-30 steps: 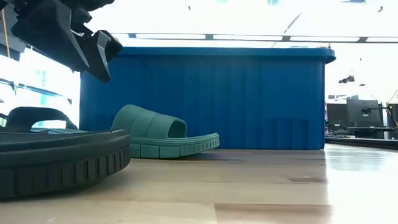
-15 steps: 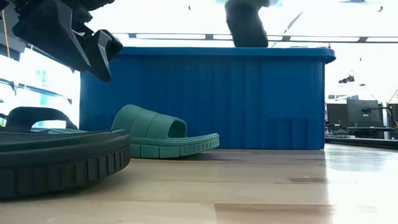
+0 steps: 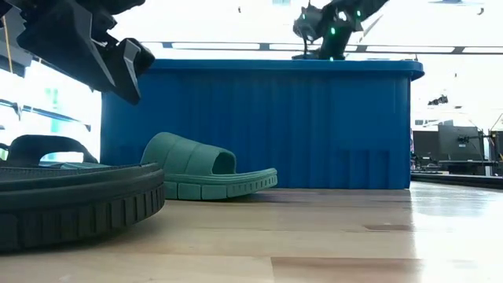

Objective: Pick and place slides into bin
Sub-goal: Put the black slipper into the blue bin, then put the green slipper into the blue bin

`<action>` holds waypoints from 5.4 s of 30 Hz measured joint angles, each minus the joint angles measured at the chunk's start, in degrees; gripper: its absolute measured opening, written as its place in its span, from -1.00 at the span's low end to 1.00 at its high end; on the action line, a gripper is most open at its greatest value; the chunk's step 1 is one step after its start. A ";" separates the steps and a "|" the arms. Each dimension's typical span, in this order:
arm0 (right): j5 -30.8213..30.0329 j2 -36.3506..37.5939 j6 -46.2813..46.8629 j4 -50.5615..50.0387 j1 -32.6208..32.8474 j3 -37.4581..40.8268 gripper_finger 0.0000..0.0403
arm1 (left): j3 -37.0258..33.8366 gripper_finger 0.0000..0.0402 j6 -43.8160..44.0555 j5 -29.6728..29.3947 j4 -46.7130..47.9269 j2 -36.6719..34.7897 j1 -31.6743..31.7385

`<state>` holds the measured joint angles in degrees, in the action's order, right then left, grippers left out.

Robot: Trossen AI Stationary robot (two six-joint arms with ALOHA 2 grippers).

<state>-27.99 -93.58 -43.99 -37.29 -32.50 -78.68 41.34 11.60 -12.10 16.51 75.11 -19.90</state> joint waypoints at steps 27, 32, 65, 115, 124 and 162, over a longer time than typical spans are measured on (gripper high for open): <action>13.61 0.06 15.59 8.54 -9.36 13.23 -0.10 | 0.00 -0.16 0.02 0.05 0.09 0.00 0.00; 7.86 -0.04 16.58 6.95 -5.80 10.30 0.00 | 0.00 -0.16 0.65 0.07 -0.04 0.00 0.00; 28.50 3.52 44.92 -21.62 31.97 -21.65 -0.07 | -1.29 -0.16 14.34 -7.84 -0.58 1.71 -4.87; 14.40 3.37 45.05 -24.18 46.39 -21.65 -0.07 | -2.95 -0.16 23.25 -16.31 -8.99 16.35 1.15; 12.51 3.37 45.04 -24.26 46.39 -21.65 -0.07 | -1.72 -0.16 21.43 -16.14 -10.22 16.35 1.14; 11.64 3.43 46.90 -27.16 46.41 -21.65 -0.07 | 13.16 -0.97 -7.32 -12.76 -29.94 24.17 3.46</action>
<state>-16.35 -90.15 2.91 -64.45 13.91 -100.33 54.51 4.29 -24.86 -13.43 99.29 -16.44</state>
